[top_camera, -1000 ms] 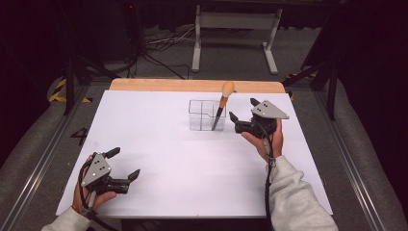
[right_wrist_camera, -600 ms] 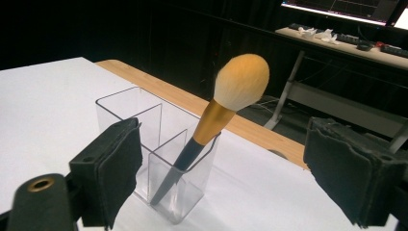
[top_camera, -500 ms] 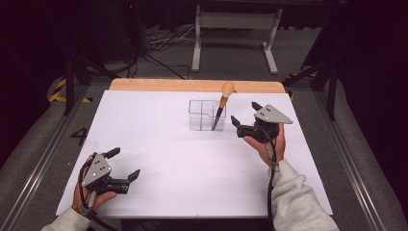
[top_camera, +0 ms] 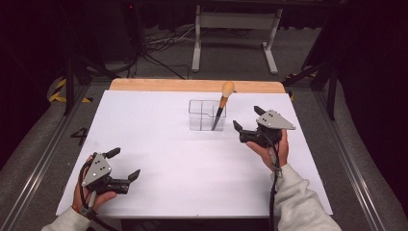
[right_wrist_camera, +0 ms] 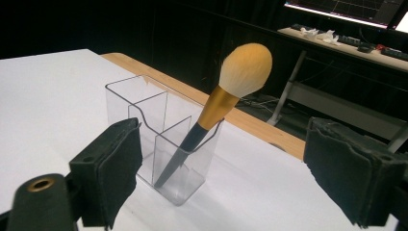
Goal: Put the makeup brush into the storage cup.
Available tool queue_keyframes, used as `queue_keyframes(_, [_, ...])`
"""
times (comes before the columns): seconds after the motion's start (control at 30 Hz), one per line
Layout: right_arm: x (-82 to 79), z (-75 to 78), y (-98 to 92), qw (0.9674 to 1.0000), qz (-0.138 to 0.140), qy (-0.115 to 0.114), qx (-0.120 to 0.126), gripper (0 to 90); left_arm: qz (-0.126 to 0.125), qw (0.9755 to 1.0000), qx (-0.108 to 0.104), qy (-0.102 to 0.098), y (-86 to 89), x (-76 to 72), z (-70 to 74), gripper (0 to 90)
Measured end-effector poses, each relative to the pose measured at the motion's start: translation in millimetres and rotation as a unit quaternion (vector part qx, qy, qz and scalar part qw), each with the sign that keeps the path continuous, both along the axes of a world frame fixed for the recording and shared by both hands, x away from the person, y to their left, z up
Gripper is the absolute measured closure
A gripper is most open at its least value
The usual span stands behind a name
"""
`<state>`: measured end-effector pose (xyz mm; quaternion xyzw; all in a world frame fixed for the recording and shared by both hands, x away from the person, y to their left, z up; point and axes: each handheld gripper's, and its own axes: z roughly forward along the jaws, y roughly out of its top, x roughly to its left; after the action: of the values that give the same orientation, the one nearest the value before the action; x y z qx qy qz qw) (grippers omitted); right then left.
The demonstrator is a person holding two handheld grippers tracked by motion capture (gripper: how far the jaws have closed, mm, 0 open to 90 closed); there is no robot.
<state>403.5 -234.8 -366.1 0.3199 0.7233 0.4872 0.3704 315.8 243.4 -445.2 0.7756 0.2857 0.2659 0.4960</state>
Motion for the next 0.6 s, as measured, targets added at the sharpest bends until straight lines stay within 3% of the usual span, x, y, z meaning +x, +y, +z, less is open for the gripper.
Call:
queue_keyframes(0.17, [-5.4,-1.1,-1.3,0.9998,-0.001,-0.005,-0.019,14.2,-0.001,1.0,0.002,0.003,-0.4,-0.1,0.1,3.3])
queue_keyframes(0.6, [-16.9,-4.3,-7.3,0.9992,-0.002,-0.014,-0.038,14.1,0.0,1.0,0.003,0.003,-1.1,0.6,-0.6,3.3])
